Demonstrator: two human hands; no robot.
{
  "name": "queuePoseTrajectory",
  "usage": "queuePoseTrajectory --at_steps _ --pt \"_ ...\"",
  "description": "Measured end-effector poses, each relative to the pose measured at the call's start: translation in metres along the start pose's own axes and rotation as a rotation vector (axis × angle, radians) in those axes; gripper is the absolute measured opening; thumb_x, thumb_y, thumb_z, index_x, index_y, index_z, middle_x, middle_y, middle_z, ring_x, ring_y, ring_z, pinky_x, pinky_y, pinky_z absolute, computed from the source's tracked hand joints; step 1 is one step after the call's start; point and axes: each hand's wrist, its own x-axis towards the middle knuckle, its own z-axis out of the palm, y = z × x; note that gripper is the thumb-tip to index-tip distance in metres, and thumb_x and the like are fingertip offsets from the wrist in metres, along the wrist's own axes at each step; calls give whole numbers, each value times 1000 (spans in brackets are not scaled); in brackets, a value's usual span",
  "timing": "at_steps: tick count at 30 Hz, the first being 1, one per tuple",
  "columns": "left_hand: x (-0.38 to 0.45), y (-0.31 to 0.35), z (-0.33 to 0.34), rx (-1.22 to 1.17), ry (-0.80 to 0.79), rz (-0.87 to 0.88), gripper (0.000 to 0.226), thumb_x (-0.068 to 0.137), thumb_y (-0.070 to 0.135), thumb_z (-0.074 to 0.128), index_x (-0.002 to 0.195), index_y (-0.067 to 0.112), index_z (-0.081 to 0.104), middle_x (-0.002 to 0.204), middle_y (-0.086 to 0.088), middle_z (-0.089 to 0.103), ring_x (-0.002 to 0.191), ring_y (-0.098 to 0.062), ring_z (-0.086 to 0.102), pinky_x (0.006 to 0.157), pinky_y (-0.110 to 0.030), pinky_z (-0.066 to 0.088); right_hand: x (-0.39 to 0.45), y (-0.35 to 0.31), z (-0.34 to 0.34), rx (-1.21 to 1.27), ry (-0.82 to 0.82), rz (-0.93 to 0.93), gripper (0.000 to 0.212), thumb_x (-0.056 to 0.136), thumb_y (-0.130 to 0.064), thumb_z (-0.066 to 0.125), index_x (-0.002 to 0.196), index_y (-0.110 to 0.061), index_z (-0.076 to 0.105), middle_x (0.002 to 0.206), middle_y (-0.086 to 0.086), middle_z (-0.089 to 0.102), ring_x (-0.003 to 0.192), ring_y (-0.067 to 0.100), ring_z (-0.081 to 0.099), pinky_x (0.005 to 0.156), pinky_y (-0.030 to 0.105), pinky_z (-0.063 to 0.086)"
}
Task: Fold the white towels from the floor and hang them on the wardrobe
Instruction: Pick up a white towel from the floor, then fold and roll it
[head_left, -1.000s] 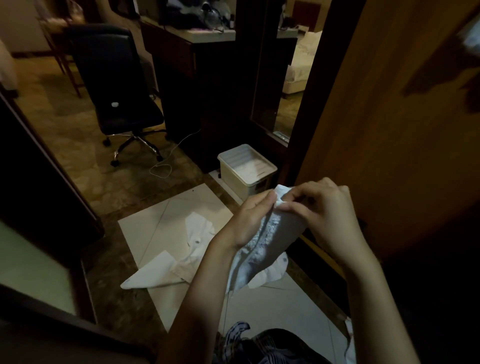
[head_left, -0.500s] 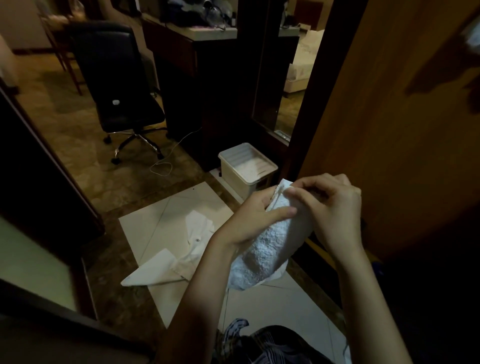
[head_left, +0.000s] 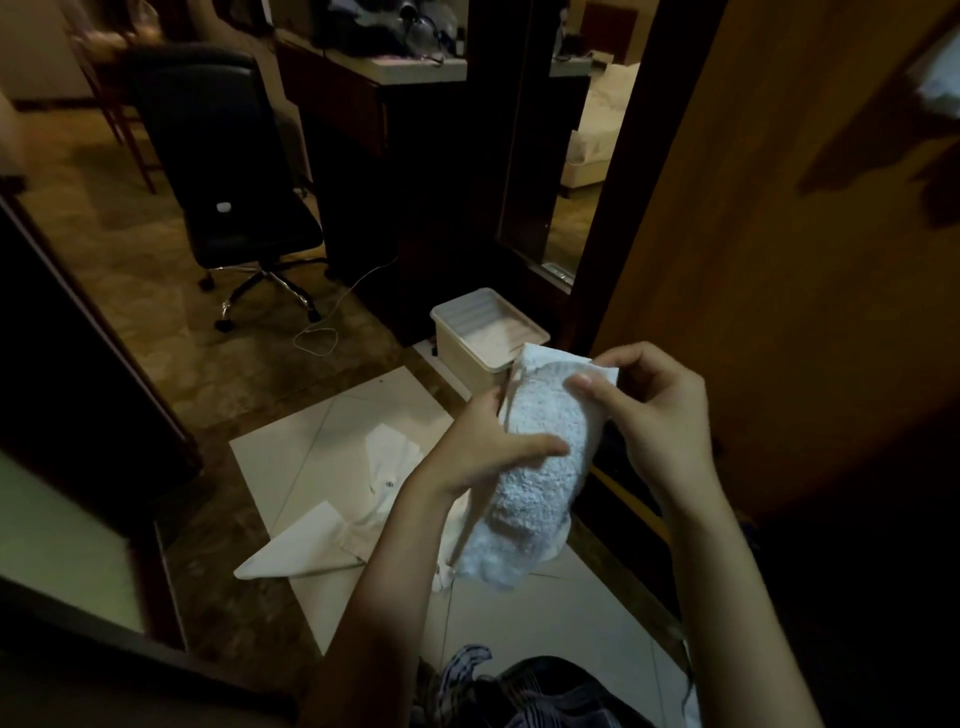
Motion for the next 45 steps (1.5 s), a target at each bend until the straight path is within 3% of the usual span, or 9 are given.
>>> queuePoseTrajectory --at_steps 5,10,16,22,25,29,35,41,45 --pt "-1 -13 3 -61 -90 -108 39 75 -5 73 99 23 61 92 10 73 90 -3 68 75 -18 53 15 -4 11 26 91 -10 21 78 -11 76 90 -23 64 94 0 66 87 17 67 68 29 57" --pt "-2 -21 4 -2 -123 -182 12 89 11 62 94 21 65 84 15 71 81 3 67 71 -12 50 30 -8 -7 110 239 146 23 83 -13 71 102 -24 63 100 2 62 90 17 66 67 22 55" --pt "5 -22 2 200 -195 -237 10 93 23 58 88 27 67 84 16 69 78 4 67 70 -13 48 48 4 -41 -324 -417 456 41 76 -42 72 107 -15 67 97 0 71 85 9 68 70 19 54" --pt "14 -22 -7 381 -317 -243 16 85 21 70 88 35 62 81 26 68 79 10 63 66 -6 43 67 18 -49 -462 -561 430 26 81 -33 72 95 -12 71 92 3 72 81 11 70 69 25 56" --pt "20 -28 -13 432 -290 -176 45 72 25 82 109 35 58 105 22 64 97 11 59 78 -10 45 70 12 -46 -344 -477 316 12 88 -26 64 92 -15 66 88 2 70 74 7 70 59 18 54" --pt "28 -37 -22 459 -292 -124 78 66 23 87 131 29 45 125 20 54 112 14 49 89 -7 42 78 2 -51 -262 -313 188 19 89 -26 62 98 -9 64 96 10 69 86 24 70 71 38 59" --pt "36 -56 -18 498 -229 -99 79 79 0 63 143 26 24 136 11 41 121 1 41 88 1 34 86 -10 -47 -449 -139 -86 21 87 -26 66 87 -5 66 89 11 66 82 23 63 74 43 52" --pt "41 -67 -16 410 -103 -172 54 68 20 53 121 26 43 118 4 56 113 -16 54 88 -23 46 92 -12 -53 -477 -13 -244 25 87 -22 68 78 0 60 81 17 57 76 29 54 66 41 43" --pt "47 -61 -20 381 4 -85 51 81 25 63 122 33 33 113 4 48 111 -16 51 81 -21 43 100 -7 -74 -400 90 -182 14 88 -20 65 77 -15 60 85 8 60 80 24 57 66 33 46"
